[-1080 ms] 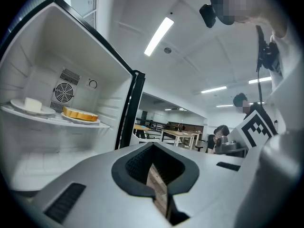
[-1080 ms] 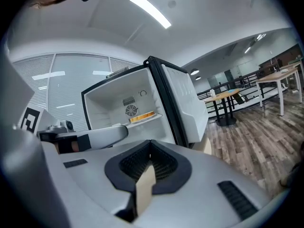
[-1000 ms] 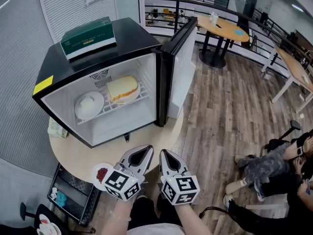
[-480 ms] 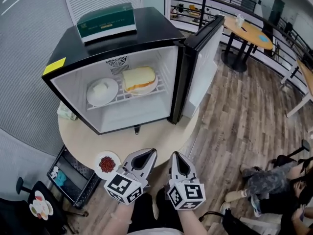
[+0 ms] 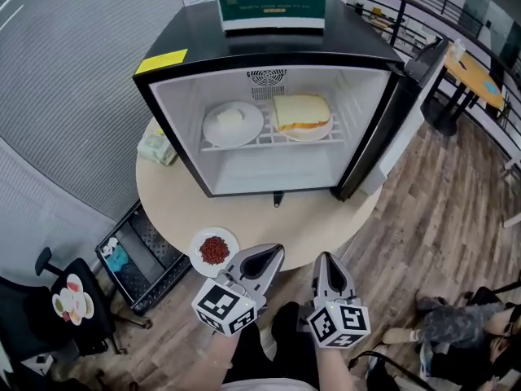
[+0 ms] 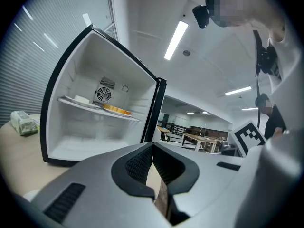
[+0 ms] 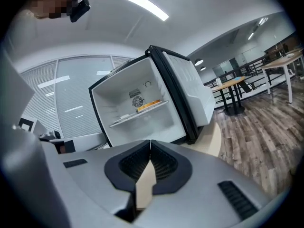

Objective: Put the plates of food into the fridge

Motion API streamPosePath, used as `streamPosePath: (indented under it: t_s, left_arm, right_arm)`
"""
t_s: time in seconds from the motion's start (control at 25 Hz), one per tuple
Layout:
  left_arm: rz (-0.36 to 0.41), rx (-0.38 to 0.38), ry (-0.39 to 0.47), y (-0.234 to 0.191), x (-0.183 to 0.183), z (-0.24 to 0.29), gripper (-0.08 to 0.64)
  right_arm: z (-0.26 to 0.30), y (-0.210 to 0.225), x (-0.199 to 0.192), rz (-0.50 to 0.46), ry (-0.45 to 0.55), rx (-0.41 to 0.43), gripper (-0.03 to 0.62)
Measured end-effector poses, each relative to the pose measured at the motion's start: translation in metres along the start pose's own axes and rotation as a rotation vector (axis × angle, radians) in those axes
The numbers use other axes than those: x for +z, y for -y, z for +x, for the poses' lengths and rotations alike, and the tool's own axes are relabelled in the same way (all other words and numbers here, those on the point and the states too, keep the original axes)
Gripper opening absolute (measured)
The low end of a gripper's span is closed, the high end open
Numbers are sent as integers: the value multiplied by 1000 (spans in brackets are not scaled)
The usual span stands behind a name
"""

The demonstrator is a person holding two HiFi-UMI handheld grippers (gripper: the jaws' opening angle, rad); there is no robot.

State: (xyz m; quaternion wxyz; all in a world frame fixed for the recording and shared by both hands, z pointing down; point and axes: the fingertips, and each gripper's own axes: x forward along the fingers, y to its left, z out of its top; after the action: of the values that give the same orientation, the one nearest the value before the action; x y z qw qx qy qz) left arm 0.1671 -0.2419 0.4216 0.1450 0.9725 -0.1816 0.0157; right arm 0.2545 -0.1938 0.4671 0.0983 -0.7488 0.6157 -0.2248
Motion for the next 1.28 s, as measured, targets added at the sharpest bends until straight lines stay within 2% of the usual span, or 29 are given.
streamPosePath:
  t_s: [0.24, 0.48, 0.68, 0.8, 1.08, 1.28]
  left_arm:
    - [55, 19, -13, -42, 10, -45, 5]
    - [49, 43, -39, -83, 8, -95, 5]
    - [97, 26, -78, -113, 0, -136, 5]
    - [79, 52, -72, -137, -1, -159, 5]
    - [-8, 62, -85, -155, -32, -195, 5]
    - [-66, 72, -98, -166, -60, -214, 5]
  right_arm:
    - [4, -31, -42, 65, -75, -23, 8]
    - [2, -64, -84, 210, -137, -49, 11]
    - [-2, -96, -116, 231, -165, -18, 29]
    - [4, -121, -133, 263, -195, 30, 78]
    - [6, -168, -218, 487, -368, 114, 148]
    - [29, -169, -253, 721, -371, 83, 156]
